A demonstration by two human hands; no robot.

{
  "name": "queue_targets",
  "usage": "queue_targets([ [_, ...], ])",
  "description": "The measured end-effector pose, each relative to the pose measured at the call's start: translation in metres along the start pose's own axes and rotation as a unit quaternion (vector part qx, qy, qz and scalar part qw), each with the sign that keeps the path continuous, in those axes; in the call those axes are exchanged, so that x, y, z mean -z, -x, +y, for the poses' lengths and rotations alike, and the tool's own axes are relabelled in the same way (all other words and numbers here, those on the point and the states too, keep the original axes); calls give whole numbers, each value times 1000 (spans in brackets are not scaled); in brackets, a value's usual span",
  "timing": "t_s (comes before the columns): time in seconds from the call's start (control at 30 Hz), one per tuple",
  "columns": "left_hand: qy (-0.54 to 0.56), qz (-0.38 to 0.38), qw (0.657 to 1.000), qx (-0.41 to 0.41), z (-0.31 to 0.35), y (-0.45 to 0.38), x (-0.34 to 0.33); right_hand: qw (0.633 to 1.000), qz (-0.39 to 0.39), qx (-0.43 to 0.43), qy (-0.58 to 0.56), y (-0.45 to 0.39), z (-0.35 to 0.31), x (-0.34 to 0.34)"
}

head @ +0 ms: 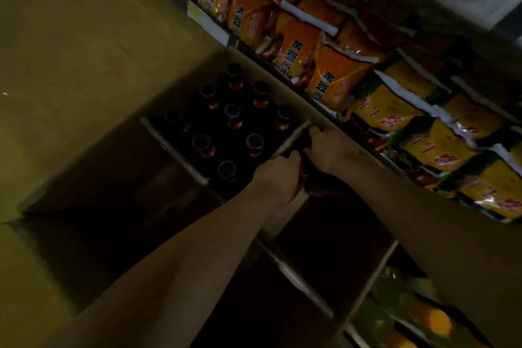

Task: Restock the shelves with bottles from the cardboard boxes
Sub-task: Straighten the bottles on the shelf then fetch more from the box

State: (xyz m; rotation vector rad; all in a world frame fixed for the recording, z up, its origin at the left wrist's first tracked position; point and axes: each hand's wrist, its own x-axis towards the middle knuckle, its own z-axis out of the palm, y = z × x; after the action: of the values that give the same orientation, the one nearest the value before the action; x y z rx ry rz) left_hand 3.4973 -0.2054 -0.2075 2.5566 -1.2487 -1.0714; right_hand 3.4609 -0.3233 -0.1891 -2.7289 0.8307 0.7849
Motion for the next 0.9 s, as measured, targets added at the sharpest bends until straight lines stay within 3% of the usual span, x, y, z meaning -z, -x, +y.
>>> queue_targets([
  [0.17, -85, 68, 994, -9, 4, -5, -4, 996, 44, 5, 75, -8, -4, -10],
  [0.47, -82, 96, 992, 8, 5, 45, 13, 996, 73, 32, -46, 48, -12, -1],
  [0.73, -46, 137, 989, -5, 28, 135, 95, 990, 129, 49, -24, 142, -16, 87],
  [0.9, -96, 119, 988, -33, 56, 197, 170, 988, 142, 52, -5, 211, -31, 154],
])
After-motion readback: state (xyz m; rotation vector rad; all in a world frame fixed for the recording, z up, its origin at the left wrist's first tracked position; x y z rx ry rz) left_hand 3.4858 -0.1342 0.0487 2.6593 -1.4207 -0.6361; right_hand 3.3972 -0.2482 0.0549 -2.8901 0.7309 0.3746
